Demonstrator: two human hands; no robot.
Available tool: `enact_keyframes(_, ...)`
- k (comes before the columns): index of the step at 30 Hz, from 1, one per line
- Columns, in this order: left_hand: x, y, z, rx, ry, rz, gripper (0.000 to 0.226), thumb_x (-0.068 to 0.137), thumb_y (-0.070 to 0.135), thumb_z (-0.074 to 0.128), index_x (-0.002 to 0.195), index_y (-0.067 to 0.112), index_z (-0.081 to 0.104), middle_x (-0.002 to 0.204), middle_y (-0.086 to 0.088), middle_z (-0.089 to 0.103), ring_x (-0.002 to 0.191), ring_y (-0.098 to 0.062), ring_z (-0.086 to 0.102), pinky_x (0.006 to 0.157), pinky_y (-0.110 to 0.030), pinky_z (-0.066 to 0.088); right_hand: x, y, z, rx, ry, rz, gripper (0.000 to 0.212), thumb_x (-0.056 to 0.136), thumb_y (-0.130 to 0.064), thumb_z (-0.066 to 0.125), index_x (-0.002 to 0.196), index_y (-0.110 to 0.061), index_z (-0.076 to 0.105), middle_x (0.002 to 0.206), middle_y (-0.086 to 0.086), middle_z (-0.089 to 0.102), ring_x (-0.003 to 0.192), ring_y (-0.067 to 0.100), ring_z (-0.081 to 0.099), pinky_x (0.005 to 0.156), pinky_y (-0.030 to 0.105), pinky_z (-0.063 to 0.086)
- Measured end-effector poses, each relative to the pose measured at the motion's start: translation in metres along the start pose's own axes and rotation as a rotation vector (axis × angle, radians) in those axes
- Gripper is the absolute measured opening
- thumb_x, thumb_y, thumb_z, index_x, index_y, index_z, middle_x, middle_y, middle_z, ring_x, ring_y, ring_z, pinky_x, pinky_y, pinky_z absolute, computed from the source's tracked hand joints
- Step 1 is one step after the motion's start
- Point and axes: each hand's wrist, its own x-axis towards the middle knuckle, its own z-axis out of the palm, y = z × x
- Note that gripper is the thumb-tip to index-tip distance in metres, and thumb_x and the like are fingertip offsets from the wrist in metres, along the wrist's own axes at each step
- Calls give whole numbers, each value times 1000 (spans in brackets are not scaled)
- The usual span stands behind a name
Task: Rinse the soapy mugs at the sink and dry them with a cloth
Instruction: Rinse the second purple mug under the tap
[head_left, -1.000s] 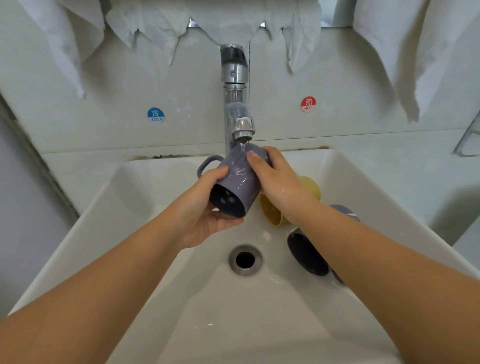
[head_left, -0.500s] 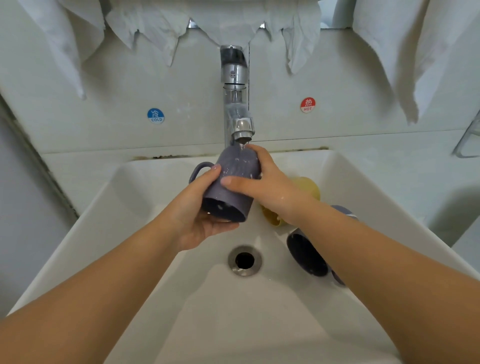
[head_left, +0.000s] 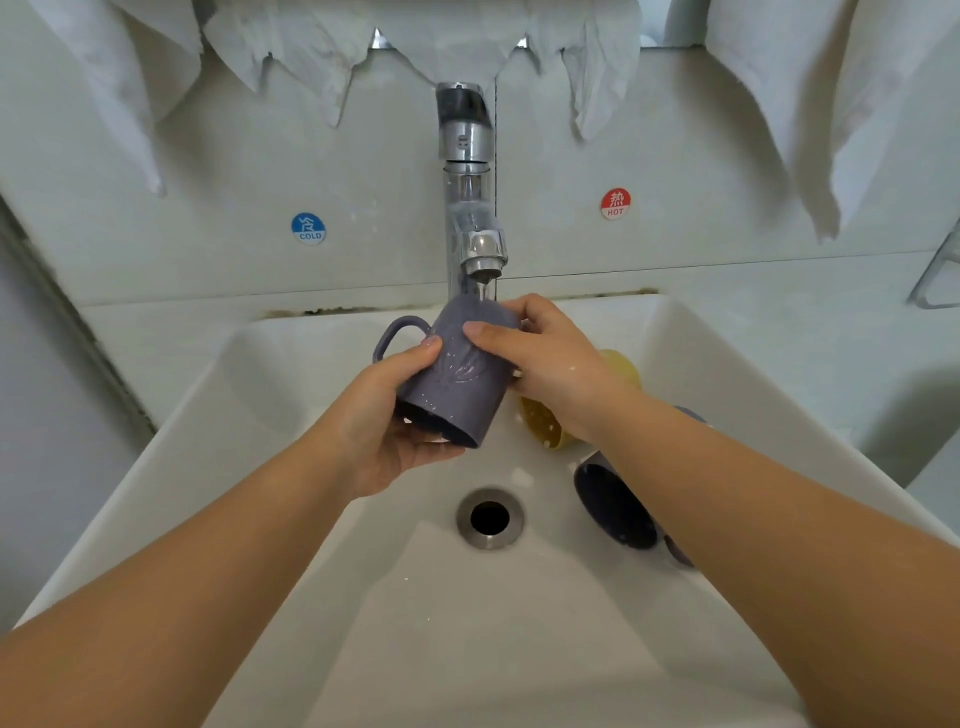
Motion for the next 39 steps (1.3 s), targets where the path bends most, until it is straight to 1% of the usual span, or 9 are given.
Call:
enact_keyframes(5,-1,-2,4,47,-11,4,19,88,35,64,97,18,68,100,-9,72,94,-28,69,82,-47,57,-1,0,0,-61,100,-36,28,87,-38,66,90,-15,51,94,5,63,86,17,63,82,35,54)
enact_keyframes(11,1,7,-6,-12,2,6,40,81,36,67,115,16,65,107,-11,72,97,-32,69,76,-45,58,1,-9,-5,114,-151,25,29,94,-17,60,123,-18,56,121,4,64,109,19,62,93,33,53)
enact_keyframes(16,2,2,0,63,-45,-12,33,78,37,69,104,16,68,98,-8,73,89,-28,70,78,-45,58,-1,-7,-1,-23,87,-40,20,89,-35,65,90,-15,61,92,3,68,85,16,65,81,35,56)
enact_keyframes(19,4,7,-5,8,-10,12,41,78,40,67,113,19,65,103,-8,72,93,-29,69,76,-47,57,1,-8,0,37,-23,-70,19,93,-26,60,110,-16,63,104,-1,68,93,11,64,80,30,56)
enact_keyframes(23,6,10,-17,-34,10,-25,29,87,44,57,107,25,66,98,-5,72,88,-29,68,73,-43,56,5,-2,2,22,-169,-4,47,88,-20,68,133,-22,54,125,0,63,112,18,61,94,41,52)
enact_keyframes(27,7,6,-15,-7,4,-58,29,87,47,56,101,25,67,94,-5,71,82,-29,67,72,-43,55,0,-5,2,44,-53,27,11,95,-36,56,100,-28,63,96,-11,66,93,10,64,71,25,58)
enact_keyframes(29,9,7,-14,-14,-4,-59,27,88,47,55,99,25,66,91,-4,71,79,-29,66,69,-42,55,1,-9,-2,92,-30,59,20,98,-40,48,87,-29,61,86,-15,62,82,5,61,61,19,55)
enact_keyframes(34,10,10,-21,-63,-18,-93,38,89,52,49,105,22,66,91,-11,71,74,-35,67,61,-37,56,1,-6,-1,31,-139,13,40,91,-33,63,129,-25,57,125,-7,62,113,12,58,85,33,53)
enact_keyframes(39,9,10,-18,-67,-2,-164,37,88,54,51,102,24,67,89,-12,72,70,-38,69,60,-38,57,1,-8,0,14,-7,34,43,96,-47,49,128,-21,57,122,-3,61,107,16,58,70,24,50)
